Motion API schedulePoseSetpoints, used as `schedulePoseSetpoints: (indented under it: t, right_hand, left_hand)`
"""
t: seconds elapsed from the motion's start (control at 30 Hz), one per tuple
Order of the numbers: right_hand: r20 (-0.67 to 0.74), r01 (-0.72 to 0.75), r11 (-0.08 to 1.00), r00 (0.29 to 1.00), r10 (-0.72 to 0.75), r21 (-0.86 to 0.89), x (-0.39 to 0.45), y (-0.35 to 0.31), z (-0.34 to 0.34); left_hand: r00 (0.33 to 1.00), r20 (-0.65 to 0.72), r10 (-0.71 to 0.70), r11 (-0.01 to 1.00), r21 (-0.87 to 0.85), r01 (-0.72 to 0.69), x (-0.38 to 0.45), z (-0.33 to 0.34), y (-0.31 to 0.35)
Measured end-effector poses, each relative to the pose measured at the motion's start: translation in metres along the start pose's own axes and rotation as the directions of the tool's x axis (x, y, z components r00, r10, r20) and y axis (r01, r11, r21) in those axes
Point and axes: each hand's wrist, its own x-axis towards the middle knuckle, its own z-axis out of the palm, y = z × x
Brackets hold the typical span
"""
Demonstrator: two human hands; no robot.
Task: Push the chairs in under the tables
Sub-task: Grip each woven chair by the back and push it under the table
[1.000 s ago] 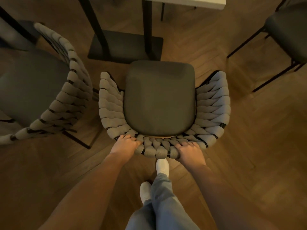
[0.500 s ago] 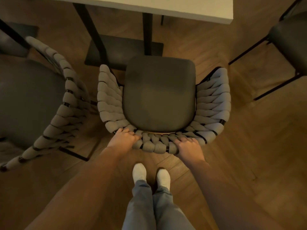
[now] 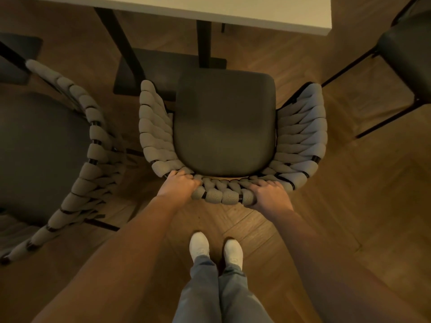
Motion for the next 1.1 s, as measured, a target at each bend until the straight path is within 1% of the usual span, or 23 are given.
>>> schedulePoseSetpoints:
  t: [0.13,0.23,0.33,0.43,0.57,0.7,0.77,0.87,0.9,1.03,1.1]
  right_hand:
    - [0.086,0.002,0.999,0.996,-0.005,0.042,0.001,0.001,-0.006]
    - [0.121,0.004,0.996,0.992,-0.015,0.090,-0.001,0.002,-0.011]
    - [0.106,-0.008,0.988,0.994,-0.009,0.155,-0.010,0.000,-0.017]
    - [0.066,-0.034,0.969,0.998,0.018,0.246,-0.021,-0.005,-0.027]
    - [0.046,-0.059,0.929,0.998,0.045,0.366,-0.033,-0.010,-0.042]
    - [0.000,-0.039,0.923,0.999,0.042,0.382,-0.041,-0.022,-0.061]
    - [-0.019,0.003,0.933,1.000,0.004,0.359,-0.045,-0.033,-0.071]
    - [-0.046,0.088,0.948,0.996,-0.077,0.307,-0.049,-0.055,-0.086]
    - [-0.047,0.117,0.951,0.993,-0.108,0.287,-0.049,-0.063,-0.090]
    - [-0.026,0.225,0.950,0.974,-0.224,0.217,-0.050,-0.104,-0.105]
    - [-0.028,0.270,0.934,0.962,-0.271,0.232,-0.050,-0.129,-0.110]
  left_hand:
    - [1.000,-0.009,-0.015,0.999,-0.042,0.014,-0.005,-0.001,0.003]
    - [1.000,-0.006,-0.007,0.995,-0.097,0.007,-0.008,-0.005,0.005]
    - [1.000,-0.019,-0.005,0.982,-0.189,0.002,-0.016,-0.011,0.007]
    - [0.995,-0.066,-0.070,0.943,-0.329,0.045,-0.029,-0.018,0.012]
    - [0.972,-0.115,-0.205,0.827,-0.552,0.109,-0.052,-0.028,0.021]
    - [0.945,-0.143,-0.293,0.704,-0.701,0.113,-0.083,-0.033,0.026]
    - [0.926,-0.118,-0.360,0.634,-0.759,0.150,-0.102,-0.030,0.027]
    - [0.895,-0.094,-0.435,0.589,-0.782,0.204,-0.134,-0.026,0.029]
    - [0.881,-0.082,-0.466,0.559,-0.799,0.221,-0.146,-0.023,0.029]
    - [0.808,-0.019,-0.588,0.425,-0.858,0.289,-0.191,-0.004,0.023]
    - [0.758,0.023,-0.652,0.340,-0.885,0.319,-0.213,0.010,0.015]
